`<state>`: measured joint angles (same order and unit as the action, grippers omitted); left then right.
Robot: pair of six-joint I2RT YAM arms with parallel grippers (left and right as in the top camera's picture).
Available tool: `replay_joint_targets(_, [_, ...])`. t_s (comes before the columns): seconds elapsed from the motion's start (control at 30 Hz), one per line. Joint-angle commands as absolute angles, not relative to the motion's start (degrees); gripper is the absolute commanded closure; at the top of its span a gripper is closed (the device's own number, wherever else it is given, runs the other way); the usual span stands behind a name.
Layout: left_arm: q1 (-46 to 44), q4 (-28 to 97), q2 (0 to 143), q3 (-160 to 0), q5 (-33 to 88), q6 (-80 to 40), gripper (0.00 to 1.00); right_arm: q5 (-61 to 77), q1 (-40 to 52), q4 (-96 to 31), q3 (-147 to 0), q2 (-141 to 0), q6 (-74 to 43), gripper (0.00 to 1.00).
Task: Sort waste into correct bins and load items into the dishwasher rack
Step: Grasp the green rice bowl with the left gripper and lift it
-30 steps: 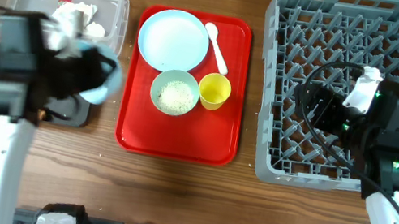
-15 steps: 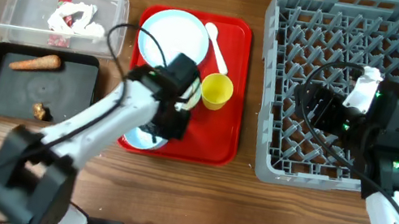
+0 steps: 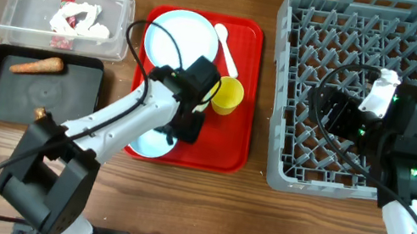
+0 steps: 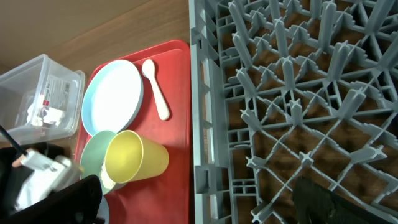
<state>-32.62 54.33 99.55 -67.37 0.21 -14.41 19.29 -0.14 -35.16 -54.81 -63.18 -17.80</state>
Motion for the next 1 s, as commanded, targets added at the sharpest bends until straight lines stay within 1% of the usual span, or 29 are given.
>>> replay_joint_targets(0.0, [-32.8,50.5,99.7,-71.9,-1.2,-3.3,0.43,20.0,0.2,-35.0,-55.8,-63.7,-18.0,0.0])
replay_joint_targets(0.1, [-32.7,45.2,100.4,-71.9,-1.1,4.3,0.43,20.0,0.2,-35.0,-55.8,-63.7,-18.0,0.0])
replay_joint_targets(0.17, [-32.8,43.7,101.3,-71.9,-1.1,8.0,0.48,20.0,0.2,-35.4,-55.8,-63.7,-18.0,0.0])
replay_joint_targets(0.23, [-32.7,43.7,102.5,-71.9,-1.0,10.6,0.49,20.0,0.2,-35.9,-55.8,-63.7,-18.0,0.0])
replay_joint_targets(0.37, [-32.7,43.7,106.0,-71.9,-0.9,11.9,0.51,19.9,0.1,-35.9,-55.8,-63.7,-18.0,0.0])
replay_joint_targets(0.5, [-32.7,42.8,108.1,-71.9,-1.0,11.8,0.6,20.0,0.2,-35.9,-55.8,-63.8,-18.0,0.0])
replay_joint_targets(0.67, [-32.7,40.7,108.6,-71.9,-1.0,11.8,0.66,20.0,0.2,-36.2,-55.8,-64.8,-18.0,0.0])
replay_joint_targets(0.83, [-32.7,40.4,108.8,-71.9,-1.0,11.8,0.89,20.0,0.2,-36.1,-55.8,-65.4,-18.1,0.0])
replay_joint_targets(0.93, [-32.8,40.4,108.8,-71.9,-1.0,11.8,0.96,20.0,0.1,-35.6,-55.8,-65.4,-18.1,0.0])
replay_joint_targets(0.97, [-32.8,40.4,108.8,-71.9,-1.0,11.8,0.96,20.0,0.1,-35.6,-55.8,-65.4,-18.1,0.0])
